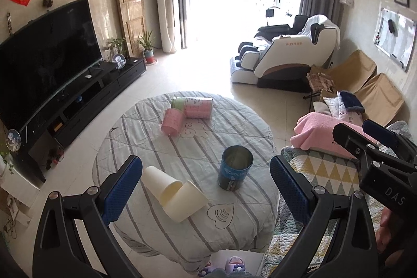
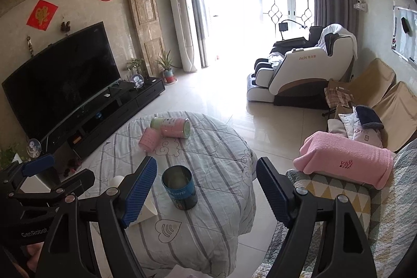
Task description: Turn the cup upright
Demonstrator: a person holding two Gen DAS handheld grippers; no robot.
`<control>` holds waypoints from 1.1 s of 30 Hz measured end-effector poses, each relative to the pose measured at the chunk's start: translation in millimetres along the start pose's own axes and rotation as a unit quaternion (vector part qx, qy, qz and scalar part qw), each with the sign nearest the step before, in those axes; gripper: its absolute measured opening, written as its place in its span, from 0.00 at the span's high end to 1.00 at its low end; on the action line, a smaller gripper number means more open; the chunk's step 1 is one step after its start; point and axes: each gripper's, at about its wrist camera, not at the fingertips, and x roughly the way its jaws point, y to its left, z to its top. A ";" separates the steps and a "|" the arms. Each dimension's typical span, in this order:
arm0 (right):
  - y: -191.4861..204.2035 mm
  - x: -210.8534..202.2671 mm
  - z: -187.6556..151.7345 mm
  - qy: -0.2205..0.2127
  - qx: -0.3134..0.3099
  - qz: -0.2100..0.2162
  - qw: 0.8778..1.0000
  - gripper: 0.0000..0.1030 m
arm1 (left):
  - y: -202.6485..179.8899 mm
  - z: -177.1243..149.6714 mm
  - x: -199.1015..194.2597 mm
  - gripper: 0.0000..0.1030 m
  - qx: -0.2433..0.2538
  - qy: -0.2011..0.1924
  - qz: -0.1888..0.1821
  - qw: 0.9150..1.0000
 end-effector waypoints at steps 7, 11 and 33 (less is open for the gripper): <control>1.7 -20.3 3.1 -0.048 -0.008 -0.023 0.999 0.22 | -6.6 7.2 -18.4 0.03 0.008 -0.057 0.000 0.998; -1.8 -31.4 1.3 -0.072 0.003 -0.028 0.997 0.22 | -10.1 5.6 -24.0 0.03 0.009 -0.079 -0.009 0.997; -4.7 -22.5 -9.2 -0.065 0.000 -0.029 0.997 0.21 | -11.1 -6.8 -11.4 0.03 0.006 -0.073 0.011 0.997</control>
